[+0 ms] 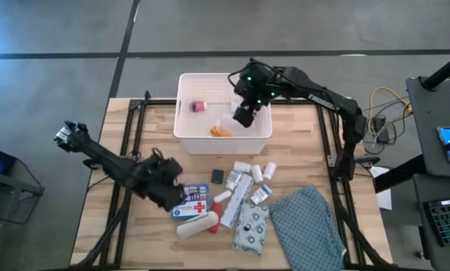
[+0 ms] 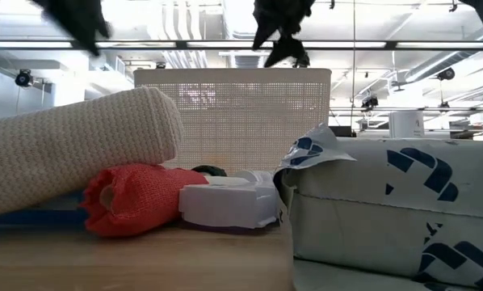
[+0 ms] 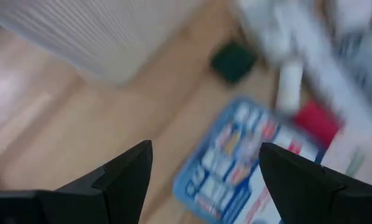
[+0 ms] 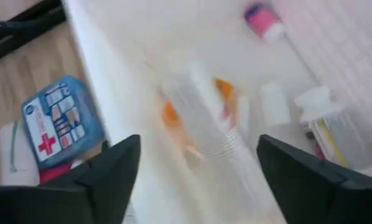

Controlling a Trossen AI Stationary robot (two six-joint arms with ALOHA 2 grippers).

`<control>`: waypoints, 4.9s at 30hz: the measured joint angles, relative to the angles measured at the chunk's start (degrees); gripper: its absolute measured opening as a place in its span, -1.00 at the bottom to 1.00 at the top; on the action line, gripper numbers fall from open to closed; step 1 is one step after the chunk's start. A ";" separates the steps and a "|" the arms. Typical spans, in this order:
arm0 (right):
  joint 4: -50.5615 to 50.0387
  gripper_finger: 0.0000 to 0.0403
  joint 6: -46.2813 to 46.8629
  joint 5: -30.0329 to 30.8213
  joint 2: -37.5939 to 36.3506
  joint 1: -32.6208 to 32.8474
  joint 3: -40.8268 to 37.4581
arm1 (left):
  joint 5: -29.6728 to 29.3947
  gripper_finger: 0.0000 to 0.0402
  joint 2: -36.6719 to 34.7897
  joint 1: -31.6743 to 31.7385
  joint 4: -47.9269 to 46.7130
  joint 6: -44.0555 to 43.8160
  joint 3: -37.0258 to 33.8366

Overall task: Pick & place medical supplies in basket/bin
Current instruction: Put the white bandage into the white bin, then put the white bottle into the white bin, then put the white and blue bottle into the white bin

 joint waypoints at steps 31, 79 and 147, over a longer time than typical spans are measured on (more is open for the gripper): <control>-22.82 0.85 5.73 30.64 -8.62 26.09 5.92 | 18.03 0.36 11.95 -5.47 50.78 22.51 -16.63; -10.90 0.85 23.15 20.85 -39.94 30.17 -44.93 | 7.90 0.11 11.39 54.08 24.00 58.56 27.23; -3.11 0.84 11.55 8.34 -26.54 -5.86 -24.29 | 23.56 0.28 -13.40 25.74 51.62 35.15 -18.88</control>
